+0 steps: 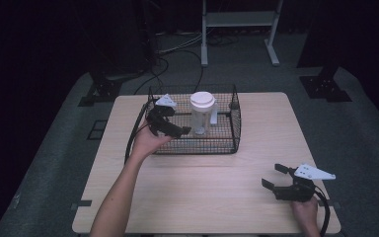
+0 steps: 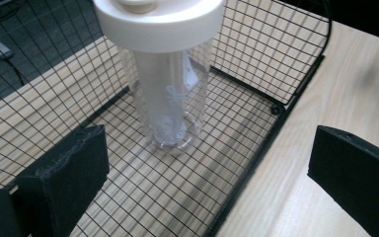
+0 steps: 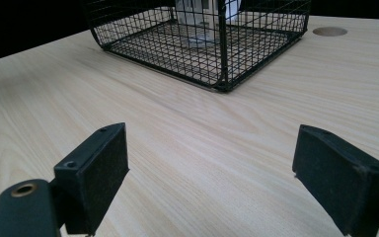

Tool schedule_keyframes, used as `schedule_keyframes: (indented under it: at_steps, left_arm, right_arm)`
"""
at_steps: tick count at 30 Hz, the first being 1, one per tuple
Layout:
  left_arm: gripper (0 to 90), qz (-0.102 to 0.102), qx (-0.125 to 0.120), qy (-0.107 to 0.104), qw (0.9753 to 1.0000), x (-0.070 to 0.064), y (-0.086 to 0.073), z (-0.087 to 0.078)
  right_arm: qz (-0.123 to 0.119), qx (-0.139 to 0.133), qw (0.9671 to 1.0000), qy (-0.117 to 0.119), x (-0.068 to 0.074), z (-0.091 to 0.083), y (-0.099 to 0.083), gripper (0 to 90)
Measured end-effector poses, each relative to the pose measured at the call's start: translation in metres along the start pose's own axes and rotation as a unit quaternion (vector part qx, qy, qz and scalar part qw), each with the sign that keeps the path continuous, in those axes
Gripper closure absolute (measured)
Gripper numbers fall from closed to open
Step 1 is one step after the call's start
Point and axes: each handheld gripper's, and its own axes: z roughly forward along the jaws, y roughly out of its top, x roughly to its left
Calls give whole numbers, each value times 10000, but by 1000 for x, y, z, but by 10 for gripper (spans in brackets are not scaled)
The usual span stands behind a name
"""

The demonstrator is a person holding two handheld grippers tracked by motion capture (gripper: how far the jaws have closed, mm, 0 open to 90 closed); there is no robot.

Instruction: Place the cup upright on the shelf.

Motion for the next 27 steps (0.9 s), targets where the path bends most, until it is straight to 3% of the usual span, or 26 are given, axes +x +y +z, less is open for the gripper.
schedule_keyframes:
  at_steps: [10, 20, 27]
  left_arm:
    - [12, 133, -203, -130, 9996, -18, -14, -9]
    - [12, 331, -357, -249, 9985, -38, -18, -18]
    - [12, 417, -355, -329, 9980, -48, -25, -20]
  right_arm:
    - [14, 8, 10000, -21, 0, 0, 0, 128]
    - [-27, -4, 10000, -42, 0, 0, 0, 128]
    - [-13, 13, 10000, -49, 0, 0, 0, 128]
